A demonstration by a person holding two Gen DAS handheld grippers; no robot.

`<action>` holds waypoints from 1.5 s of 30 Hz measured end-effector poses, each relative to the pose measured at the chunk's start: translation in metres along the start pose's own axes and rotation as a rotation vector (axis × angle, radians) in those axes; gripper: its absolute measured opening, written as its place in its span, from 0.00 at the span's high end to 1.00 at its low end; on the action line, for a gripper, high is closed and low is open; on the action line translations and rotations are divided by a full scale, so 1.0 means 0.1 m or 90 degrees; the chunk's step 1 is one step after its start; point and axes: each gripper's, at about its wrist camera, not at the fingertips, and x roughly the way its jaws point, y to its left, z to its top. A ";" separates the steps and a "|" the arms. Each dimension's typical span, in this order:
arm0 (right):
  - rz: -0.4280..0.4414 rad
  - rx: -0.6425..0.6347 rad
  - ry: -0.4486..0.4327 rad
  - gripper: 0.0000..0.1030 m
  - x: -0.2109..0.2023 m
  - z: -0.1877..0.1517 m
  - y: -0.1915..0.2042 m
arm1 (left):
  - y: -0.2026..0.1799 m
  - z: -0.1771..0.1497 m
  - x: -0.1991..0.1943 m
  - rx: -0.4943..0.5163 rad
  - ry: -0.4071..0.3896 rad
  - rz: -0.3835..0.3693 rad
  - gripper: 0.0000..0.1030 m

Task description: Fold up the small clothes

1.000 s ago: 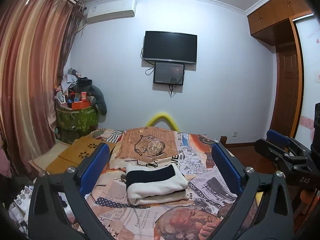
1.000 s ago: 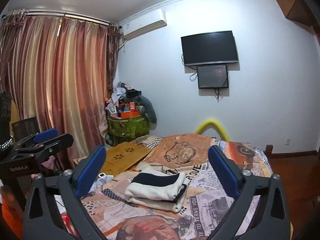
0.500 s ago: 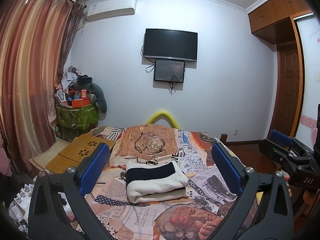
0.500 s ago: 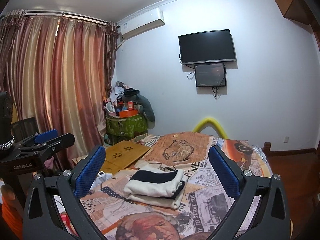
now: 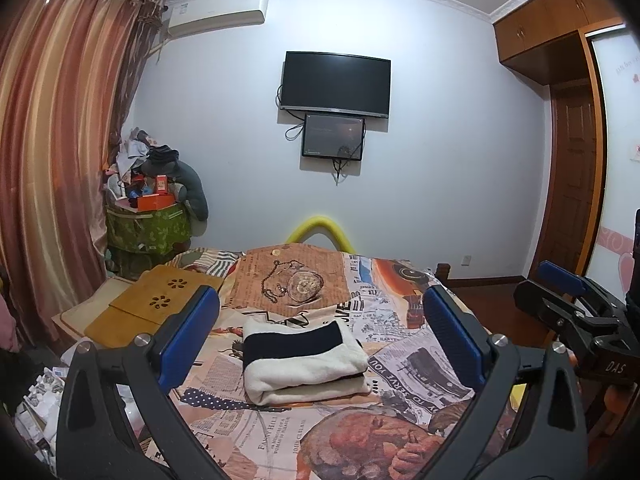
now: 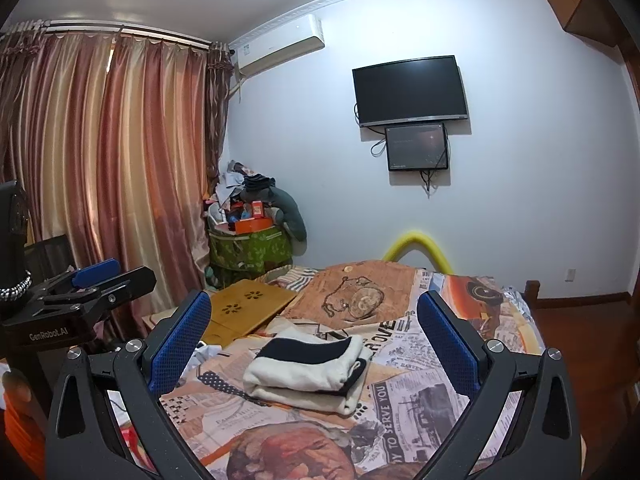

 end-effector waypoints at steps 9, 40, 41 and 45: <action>-0.005 0.006 0.004 0.01 -0.02 0.01 -0.04 | -0.04 -0.01 0.01 0.012 -0.002 -0.001 0.00; -0.008 0.016 0.008 0.01 -0.02 0.00 -0.09 | -0.12 0.02 0.03 0.022 -0.004 -0.020 0.00; -0.008 0.016 0.007 0.01 -0.02 -0.01 -0.09 | -0.13 0.03 0.04 0.024 -0.003 -0.022 0.00; -0.009 0.016 0.006 0.01 -0.02 -0.01 -0.09 | -0.15 0.02 0.05 0.033 0.002 -0.025 0.00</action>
